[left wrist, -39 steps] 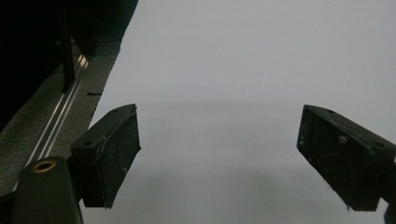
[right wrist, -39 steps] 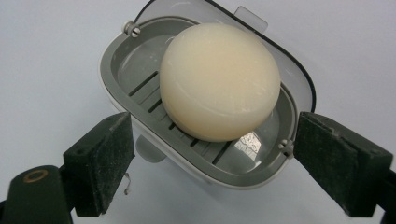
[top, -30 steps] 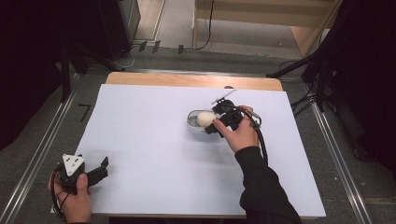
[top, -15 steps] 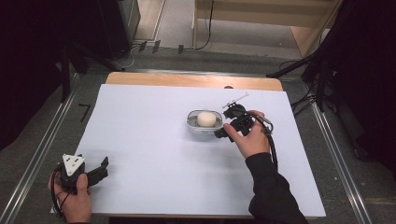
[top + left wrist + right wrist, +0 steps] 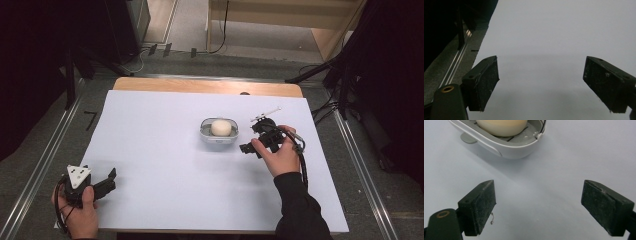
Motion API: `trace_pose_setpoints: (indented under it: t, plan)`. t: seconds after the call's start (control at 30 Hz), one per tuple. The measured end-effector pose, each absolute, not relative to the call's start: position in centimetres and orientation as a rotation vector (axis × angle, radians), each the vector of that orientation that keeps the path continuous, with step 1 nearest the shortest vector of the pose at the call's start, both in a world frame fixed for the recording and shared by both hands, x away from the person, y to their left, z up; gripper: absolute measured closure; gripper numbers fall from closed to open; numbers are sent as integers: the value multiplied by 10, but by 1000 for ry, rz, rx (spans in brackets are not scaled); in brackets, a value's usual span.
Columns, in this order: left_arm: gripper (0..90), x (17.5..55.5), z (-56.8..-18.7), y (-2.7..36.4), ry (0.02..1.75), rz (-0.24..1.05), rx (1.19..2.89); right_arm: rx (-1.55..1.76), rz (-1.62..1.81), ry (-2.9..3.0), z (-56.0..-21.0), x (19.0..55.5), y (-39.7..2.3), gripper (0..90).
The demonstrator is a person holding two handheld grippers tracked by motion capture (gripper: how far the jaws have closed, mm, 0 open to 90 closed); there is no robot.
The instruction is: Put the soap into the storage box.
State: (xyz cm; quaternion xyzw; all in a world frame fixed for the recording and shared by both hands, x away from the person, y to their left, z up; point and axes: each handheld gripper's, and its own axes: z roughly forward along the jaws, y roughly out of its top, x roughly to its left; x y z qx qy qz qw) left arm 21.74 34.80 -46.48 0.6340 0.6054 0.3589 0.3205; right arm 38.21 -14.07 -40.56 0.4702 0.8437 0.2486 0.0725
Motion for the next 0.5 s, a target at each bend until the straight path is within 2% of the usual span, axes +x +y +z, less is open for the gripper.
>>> trace_pose_setpoints:
  t: [0.5]
  plan:
    - [141,217,-465,348,1590,944,1666,1440,829,2497,-416,362,-170,126]
